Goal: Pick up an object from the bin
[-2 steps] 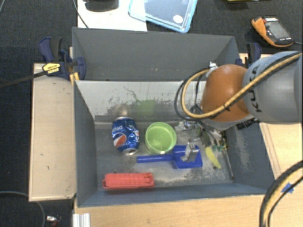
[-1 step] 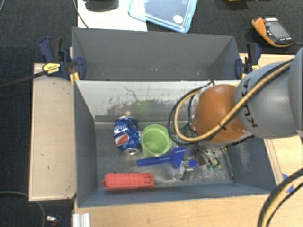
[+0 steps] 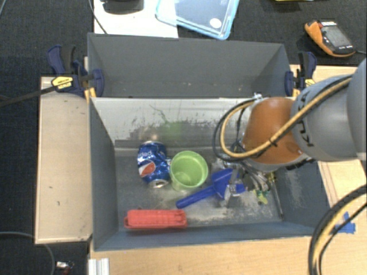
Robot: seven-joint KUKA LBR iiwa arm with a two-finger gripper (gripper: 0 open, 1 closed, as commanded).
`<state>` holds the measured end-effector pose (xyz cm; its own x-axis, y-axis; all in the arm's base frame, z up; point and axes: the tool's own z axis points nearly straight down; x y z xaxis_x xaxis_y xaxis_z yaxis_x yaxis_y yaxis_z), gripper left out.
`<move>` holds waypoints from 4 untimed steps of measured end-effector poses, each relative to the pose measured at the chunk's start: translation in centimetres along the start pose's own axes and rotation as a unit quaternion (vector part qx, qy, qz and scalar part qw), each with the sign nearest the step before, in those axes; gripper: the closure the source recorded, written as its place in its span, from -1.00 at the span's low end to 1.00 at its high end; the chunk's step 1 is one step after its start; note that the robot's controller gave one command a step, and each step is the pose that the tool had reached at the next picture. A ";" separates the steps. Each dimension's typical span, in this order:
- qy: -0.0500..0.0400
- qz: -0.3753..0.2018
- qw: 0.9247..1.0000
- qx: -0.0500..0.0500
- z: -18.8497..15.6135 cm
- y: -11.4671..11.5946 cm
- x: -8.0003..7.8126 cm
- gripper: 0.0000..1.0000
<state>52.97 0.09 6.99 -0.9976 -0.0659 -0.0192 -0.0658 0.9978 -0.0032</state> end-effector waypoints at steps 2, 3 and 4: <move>0.004 0.010 1.000 -0.003 -0.2 2.4 1.9 1.00; 0.005 0.010 1.000 -0.003 -2.2 2.4 1.9 1.00; 0.005 0.010 1.000 -0.003 -4.5 2.4 1.9 1.00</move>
Offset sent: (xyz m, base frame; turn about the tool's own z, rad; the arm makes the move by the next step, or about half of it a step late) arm 0.0000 0.0000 0.0000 0.0000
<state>50.88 2.37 11.40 -0.9989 -0.0450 -0.0098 -0.0451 0.9990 0.0040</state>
